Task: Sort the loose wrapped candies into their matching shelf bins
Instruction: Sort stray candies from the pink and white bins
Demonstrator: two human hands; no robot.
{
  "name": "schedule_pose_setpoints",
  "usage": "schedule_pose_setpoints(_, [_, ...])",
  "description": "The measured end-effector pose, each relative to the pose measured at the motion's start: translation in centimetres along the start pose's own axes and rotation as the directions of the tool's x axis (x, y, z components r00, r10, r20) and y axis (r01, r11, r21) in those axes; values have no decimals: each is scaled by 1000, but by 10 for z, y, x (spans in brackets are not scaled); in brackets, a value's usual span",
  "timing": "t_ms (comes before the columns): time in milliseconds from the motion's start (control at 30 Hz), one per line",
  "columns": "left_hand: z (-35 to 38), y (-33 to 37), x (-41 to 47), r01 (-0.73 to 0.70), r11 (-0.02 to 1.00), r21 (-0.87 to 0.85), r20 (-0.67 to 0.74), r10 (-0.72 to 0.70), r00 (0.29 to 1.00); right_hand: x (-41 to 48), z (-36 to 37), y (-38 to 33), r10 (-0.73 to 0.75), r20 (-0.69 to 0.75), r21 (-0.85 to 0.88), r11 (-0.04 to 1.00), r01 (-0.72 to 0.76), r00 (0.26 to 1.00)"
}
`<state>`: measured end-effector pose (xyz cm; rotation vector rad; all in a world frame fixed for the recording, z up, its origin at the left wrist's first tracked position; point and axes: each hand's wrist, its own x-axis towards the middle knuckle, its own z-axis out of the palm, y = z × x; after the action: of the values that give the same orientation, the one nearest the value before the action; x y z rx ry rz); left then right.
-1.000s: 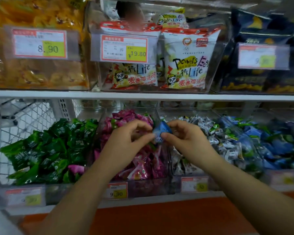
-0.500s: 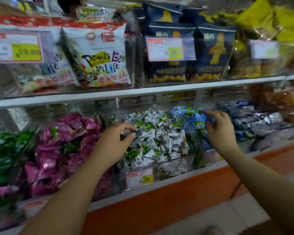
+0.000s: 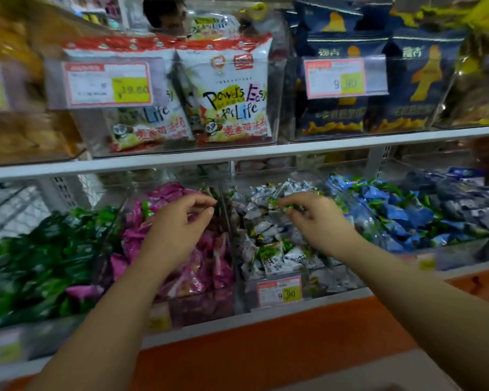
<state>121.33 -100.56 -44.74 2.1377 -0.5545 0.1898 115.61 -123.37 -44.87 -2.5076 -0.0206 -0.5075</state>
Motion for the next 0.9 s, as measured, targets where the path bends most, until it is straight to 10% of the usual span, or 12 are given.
schedule_pose_setpoints(267, [-45, -45, -20, 43, 999, -11, 3, -43, 999, 7, 45, -46, -177, 446, -81, 968, 237, 877])
schedule_pose_setpoints(567, [-9, -36, 24, -113, 963, 243, 620, -64, 782, 17, 44, -35, -193, 463, 8, 977, 213, 865])
schedule_pose_setpoints(900, [-6, -36, 36, -291, 869, 401, 781, -159, 604, 16, 48, -28, -199, 457, 31, 978, 208, 867])
